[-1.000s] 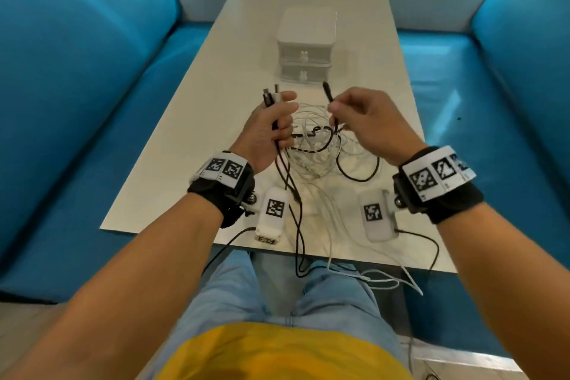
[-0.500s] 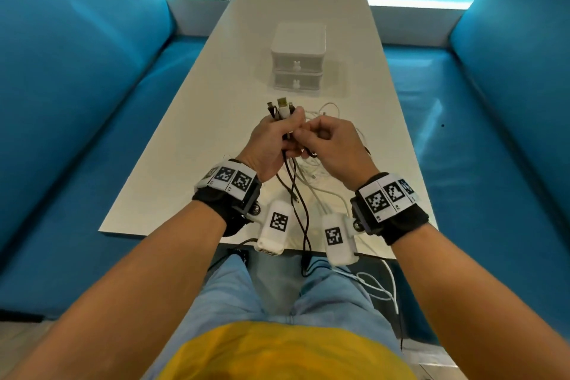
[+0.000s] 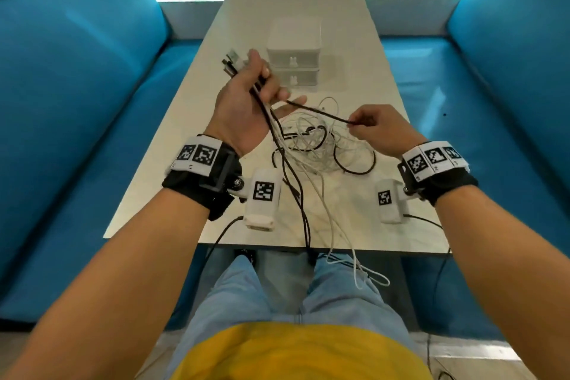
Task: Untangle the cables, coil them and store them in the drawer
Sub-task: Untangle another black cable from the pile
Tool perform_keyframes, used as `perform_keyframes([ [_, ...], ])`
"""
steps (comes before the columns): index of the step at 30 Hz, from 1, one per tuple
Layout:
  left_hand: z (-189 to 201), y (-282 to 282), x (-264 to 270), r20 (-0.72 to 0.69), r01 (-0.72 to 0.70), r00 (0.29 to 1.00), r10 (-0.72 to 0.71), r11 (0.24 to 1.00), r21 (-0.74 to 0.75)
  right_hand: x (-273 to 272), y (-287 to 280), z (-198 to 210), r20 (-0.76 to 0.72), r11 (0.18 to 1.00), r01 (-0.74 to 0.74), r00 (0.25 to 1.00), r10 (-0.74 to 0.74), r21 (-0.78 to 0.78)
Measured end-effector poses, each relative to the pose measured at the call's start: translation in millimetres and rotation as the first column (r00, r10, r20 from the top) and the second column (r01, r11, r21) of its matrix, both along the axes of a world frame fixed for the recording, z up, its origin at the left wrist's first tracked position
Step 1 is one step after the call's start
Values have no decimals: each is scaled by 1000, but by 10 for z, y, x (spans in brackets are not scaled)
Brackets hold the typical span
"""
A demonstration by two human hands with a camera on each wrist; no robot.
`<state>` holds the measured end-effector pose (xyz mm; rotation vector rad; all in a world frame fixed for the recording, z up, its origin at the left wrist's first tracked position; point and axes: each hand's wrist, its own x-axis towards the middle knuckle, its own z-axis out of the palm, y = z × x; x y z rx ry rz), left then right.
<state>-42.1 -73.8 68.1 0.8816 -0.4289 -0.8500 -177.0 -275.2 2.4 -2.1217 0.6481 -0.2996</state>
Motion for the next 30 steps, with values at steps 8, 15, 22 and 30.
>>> perform_keyframes([
  [8, -169, -10, 31, 34, 49, 998, -51, 998, 35, -65, -199, -21, -73, 987, 119, 989, -126, -104],
  [15, -257, -381, -202, 200, -5, 977, -68, 939, 343, -84, 315, 546, 340, 961, -181, 935, 102, 208],
  [22, -240, -437, -256, 259, 242, 887, -382, 863, 444, -186, 293, 640, 526, 914, -248, 849, 46, 321],
  [30, -251, -311, -281, 255, 173, 932, -259, 933, 317, -196, 364, 128, 240, 983, -137, 965, 105, 122],
])
